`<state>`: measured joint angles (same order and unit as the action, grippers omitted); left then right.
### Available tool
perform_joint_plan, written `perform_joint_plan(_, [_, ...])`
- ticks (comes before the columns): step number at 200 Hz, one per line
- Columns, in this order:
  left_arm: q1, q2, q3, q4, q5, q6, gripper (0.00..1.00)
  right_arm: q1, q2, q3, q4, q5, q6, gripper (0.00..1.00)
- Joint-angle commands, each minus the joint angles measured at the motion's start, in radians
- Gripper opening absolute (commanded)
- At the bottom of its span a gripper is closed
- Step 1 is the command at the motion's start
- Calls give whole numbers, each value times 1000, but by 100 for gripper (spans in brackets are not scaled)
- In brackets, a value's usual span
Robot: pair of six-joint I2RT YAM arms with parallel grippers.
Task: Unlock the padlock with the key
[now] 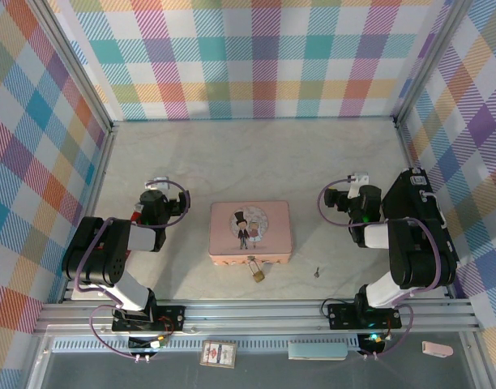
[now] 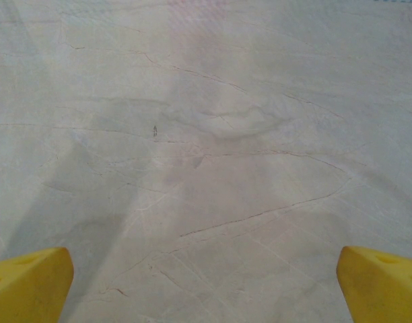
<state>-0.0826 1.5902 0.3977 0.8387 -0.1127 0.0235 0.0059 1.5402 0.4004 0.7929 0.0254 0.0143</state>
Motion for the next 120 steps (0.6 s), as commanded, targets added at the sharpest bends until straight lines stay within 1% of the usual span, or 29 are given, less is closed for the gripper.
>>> perform_joint_plan(1, [10,-11,22,7,13,10,100,3,-6,9,36,2,8,99])
perform_joint_plan(68, [10,-12,17,15,10,9,100,3,-9,6,40,1,7,99])
perform_joint_plan(80, [8,-25,8,24,-7,11,100,3,-11,10,42,-4,5,99])
perform_joint_plan(92, [4,-71,-10,23,-31,7,100,7,-50,36,-38,-39,-16,99])
perform_joint_plan(100, [1,-115,-17,0,-48,4,100,15,-86,57,-108,-37,-26,99])
perform_joint_plan(120, [-14,-253,5,-147,-79,4,100,27,-178,83,-232,-35,-38,99])
